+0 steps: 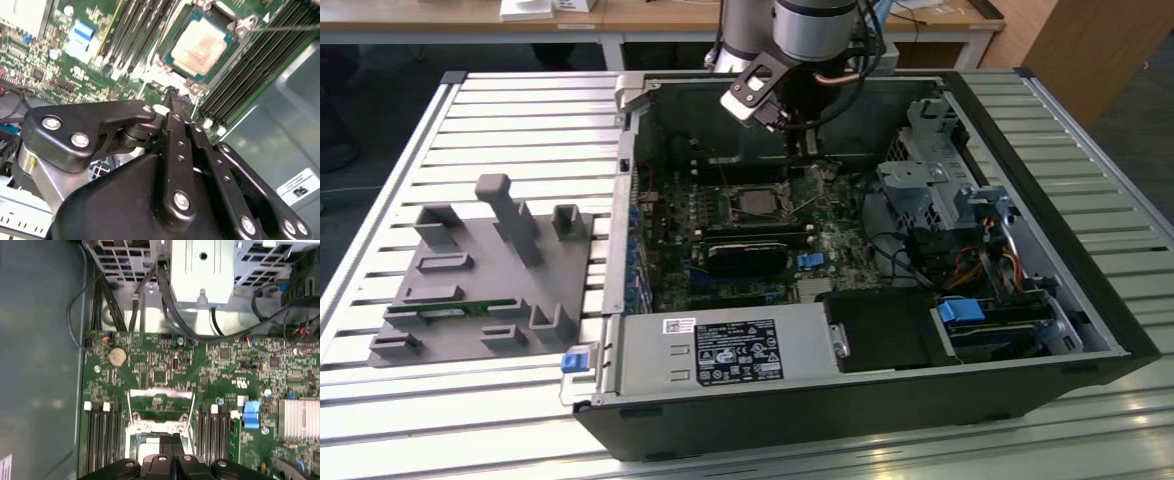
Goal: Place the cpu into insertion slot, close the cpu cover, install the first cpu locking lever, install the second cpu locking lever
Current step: 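Close the cpu cover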
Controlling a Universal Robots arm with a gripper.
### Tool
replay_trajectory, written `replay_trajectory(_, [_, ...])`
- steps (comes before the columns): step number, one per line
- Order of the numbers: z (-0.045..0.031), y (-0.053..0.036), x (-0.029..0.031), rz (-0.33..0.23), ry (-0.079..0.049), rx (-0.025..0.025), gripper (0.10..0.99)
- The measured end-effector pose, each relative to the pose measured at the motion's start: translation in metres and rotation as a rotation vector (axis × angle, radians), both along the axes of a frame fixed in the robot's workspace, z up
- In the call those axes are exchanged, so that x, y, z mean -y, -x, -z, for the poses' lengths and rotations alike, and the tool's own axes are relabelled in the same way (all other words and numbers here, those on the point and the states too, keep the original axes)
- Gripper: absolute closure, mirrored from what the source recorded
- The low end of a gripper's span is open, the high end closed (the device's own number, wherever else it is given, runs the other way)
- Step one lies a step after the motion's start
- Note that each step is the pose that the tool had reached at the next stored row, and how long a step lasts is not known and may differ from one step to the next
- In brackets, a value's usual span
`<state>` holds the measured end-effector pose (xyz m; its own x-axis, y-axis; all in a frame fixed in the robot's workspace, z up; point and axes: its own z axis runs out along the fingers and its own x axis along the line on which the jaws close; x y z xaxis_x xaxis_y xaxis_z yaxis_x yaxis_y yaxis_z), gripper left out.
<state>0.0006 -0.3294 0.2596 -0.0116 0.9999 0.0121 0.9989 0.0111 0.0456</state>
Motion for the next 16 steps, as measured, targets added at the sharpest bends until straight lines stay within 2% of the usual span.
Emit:
replay_trajectory(4, [0.0001, -0.0079, -0.0012, 0.000, 0.000, -0.0001, 0.969])
replay_trajectory(7, [0.0003, -0.0102, -0.0042, 0.000, 0.000, 0.0000, 0.969])
replay_trajectory(16, [0.0026, -0.0225, -0.0065, 0.000, 0.001, -0.0014, 0.969])
